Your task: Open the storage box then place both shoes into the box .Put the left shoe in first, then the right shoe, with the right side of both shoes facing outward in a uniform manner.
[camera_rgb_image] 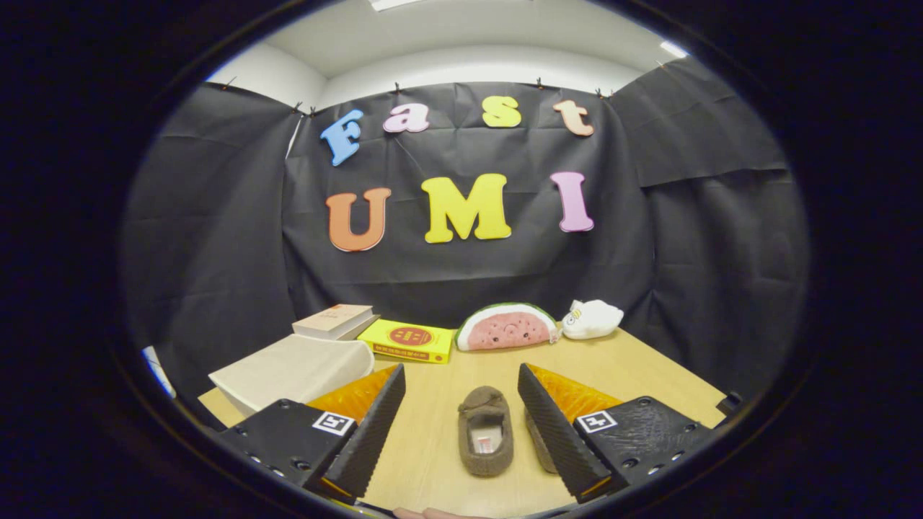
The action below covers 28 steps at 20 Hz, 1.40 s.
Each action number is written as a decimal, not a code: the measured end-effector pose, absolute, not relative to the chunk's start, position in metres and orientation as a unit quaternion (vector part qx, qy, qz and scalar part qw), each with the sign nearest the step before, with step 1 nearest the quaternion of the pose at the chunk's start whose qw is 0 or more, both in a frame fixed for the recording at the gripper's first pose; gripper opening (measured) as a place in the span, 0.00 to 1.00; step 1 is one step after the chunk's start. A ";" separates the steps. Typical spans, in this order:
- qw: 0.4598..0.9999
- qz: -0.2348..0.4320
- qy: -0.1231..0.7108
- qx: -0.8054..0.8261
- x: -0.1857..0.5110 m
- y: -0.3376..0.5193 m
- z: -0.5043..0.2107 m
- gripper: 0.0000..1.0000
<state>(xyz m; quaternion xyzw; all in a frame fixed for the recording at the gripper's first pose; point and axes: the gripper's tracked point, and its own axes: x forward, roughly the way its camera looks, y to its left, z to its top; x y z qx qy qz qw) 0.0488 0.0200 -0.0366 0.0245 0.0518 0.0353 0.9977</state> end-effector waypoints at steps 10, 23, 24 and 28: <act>0.996 0.056 0.056 0.035 0.077 0.027 -0.041 0.96; 0.839 0.380 0.234 0.310 0.119 0.164 -0.109 0.95; 0.823 0.392 0.252 0.325 0.120 0.172 -0.115 0.95; 0.777 0.423 0.309 0.349 0.131 0.198 -0.134 0.95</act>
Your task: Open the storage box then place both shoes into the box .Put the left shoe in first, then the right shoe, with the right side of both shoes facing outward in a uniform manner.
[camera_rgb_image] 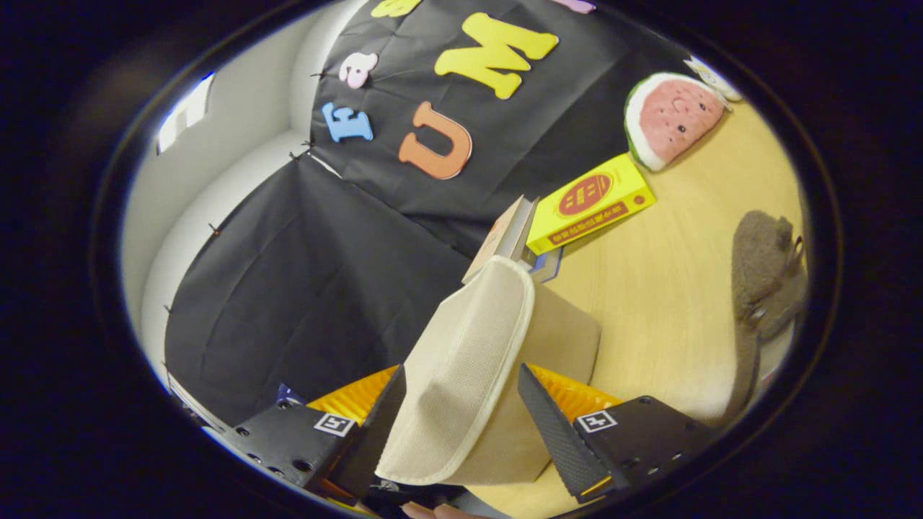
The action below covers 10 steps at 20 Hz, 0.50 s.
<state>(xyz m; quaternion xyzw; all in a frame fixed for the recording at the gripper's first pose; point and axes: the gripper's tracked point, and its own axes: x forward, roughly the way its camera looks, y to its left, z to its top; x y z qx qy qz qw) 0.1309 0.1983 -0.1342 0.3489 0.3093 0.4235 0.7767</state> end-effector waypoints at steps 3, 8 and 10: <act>0.740 0.448 0.341 0.367 0.128 0.208 -0.139 0.93; 0.716 0.458 0.362 0.384 0.130 0.207 -0.139 0.67; 0.717 0.456 0.365 0.381 0.131 0.204 -0.135 0.59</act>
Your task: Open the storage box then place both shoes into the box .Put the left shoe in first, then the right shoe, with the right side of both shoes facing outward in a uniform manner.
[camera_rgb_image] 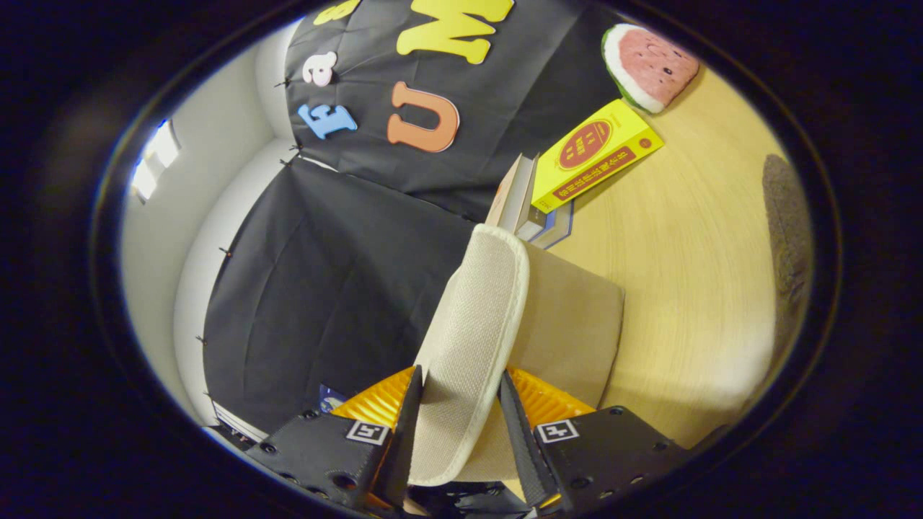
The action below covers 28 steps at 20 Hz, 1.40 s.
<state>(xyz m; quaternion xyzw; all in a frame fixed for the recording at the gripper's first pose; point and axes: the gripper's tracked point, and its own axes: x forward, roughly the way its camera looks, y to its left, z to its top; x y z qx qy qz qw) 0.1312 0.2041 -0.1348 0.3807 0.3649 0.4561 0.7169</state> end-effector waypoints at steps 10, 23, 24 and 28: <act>0.746 0.443 0.346 0.356 0.122 0.191 -0.074 0.01; 0.761 0.464 0.297 0.343 0.098 0.306 0.051 0.01; 0.761 0.467 0.296 0.339 0.097 0.320 0.057 0.01; 0.766 0.474 0.292 0.321 0.096 0.373 0.068 0.06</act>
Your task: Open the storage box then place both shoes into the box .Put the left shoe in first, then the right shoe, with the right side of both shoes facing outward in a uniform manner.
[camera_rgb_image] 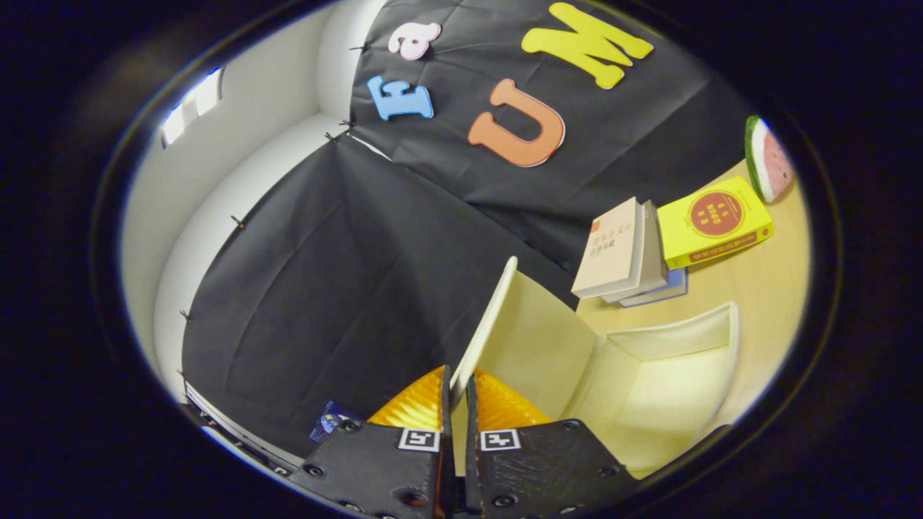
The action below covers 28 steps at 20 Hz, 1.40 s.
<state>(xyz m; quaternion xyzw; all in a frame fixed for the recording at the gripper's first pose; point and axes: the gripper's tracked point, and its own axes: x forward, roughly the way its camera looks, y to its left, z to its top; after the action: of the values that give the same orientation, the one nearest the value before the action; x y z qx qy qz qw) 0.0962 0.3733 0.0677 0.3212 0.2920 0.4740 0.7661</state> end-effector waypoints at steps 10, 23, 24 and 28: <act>0.774 0.481 0.296 0.285 0.096 0.489 0.065 0.34; 0.840 0.441 0.203 0.242 0.073 0.384 0.063 0.94; 0.855 0.425 0.194 0.225 0.074 0.366 0.060 0.94; 0.904 0.359 0.168 0.160 0.079 0.298 0.035 0.95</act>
<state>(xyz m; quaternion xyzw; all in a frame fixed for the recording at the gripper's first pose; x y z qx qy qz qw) 0.0792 0.2976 0.0345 0.1597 0.1683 0.3592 0.9040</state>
